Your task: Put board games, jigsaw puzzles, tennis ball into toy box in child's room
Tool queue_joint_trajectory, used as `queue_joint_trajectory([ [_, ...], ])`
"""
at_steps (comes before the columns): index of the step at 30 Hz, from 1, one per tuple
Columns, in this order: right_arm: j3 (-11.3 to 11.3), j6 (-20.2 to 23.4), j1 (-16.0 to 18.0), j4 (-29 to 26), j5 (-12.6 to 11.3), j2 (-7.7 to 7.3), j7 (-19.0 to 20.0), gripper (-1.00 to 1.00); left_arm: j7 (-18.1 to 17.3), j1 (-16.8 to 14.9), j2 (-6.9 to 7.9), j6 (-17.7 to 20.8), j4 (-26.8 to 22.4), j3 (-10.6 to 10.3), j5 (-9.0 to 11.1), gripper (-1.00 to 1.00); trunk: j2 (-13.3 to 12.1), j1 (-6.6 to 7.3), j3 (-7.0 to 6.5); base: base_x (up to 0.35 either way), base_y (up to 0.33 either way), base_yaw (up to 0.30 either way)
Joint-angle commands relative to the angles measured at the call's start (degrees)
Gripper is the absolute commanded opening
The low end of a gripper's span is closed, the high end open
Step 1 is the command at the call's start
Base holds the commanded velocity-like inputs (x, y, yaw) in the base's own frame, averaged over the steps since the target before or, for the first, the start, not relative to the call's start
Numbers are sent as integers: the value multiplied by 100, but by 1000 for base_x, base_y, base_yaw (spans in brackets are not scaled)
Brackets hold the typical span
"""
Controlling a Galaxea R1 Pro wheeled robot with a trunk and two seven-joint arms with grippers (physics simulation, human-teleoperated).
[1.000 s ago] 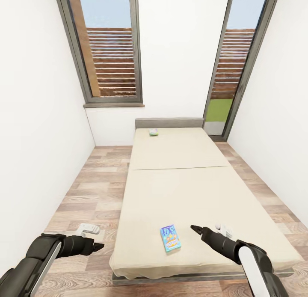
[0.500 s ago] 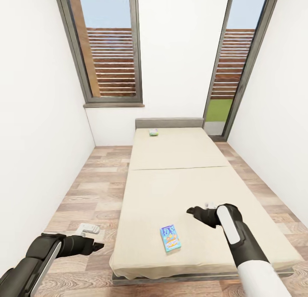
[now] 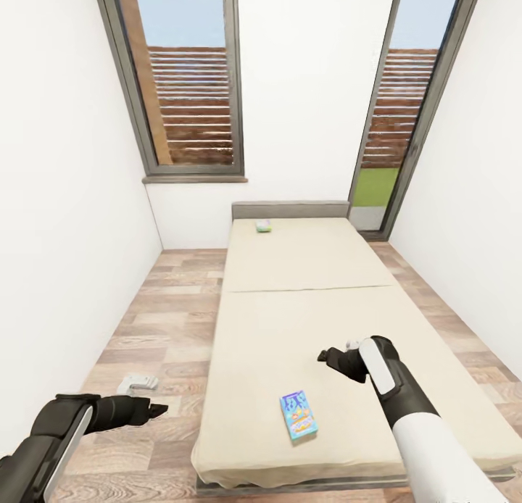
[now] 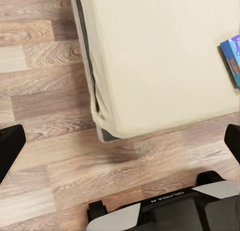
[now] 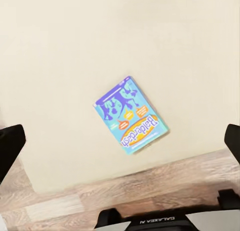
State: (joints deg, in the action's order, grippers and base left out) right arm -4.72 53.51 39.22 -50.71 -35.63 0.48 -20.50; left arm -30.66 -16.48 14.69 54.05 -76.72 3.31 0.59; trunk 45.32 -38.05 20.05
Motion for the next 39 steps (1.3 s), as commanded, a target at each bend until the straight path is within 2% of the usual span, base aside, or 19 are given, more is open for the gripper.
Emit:
queue_joint_trajectory([
  [1,-5,7,8,4,-60,7,-61,100,-19,-4,0,35,-2,34,5,100,6,-3,8,180,118,0],
  [9,253,-29,21,35,-55,8,-74,100,-12,-4,-15,35,-1,115,-1,100,6,-3,8,81,50,0],
  [12,432,-50,22,38,-44,11,-79,100,-12,-5,-17,38,-1,129,-3,100,6,-3,8,26,16,0],
  [13,553,-60,23,37,-39,23,-81,100,-11,-5,-18,40,-1,134,-4,100,6,-3,8,13,8,0],
  [14,553,-60,23,37,-39,23,-81,100,-11,-5,-18,40,-1,134,-4,100,6,-3,8,13,8,0],
  [21,854,-74,24,35,-31,147,-85,100,-11,-5,-20,42,4,142,-6,100,6,-3,8,77,70,0],
  [26,911,-76,35,35,-26,245,-86,100,-11,-5,-24,41,7,143,-6,100,6,-3,8,142,117,0],
  [39,936,-77,58,43,-23,278,-86,100,-11,-5,-28,37,8,140,-6,100,6,-3,44,37,28,0],
])
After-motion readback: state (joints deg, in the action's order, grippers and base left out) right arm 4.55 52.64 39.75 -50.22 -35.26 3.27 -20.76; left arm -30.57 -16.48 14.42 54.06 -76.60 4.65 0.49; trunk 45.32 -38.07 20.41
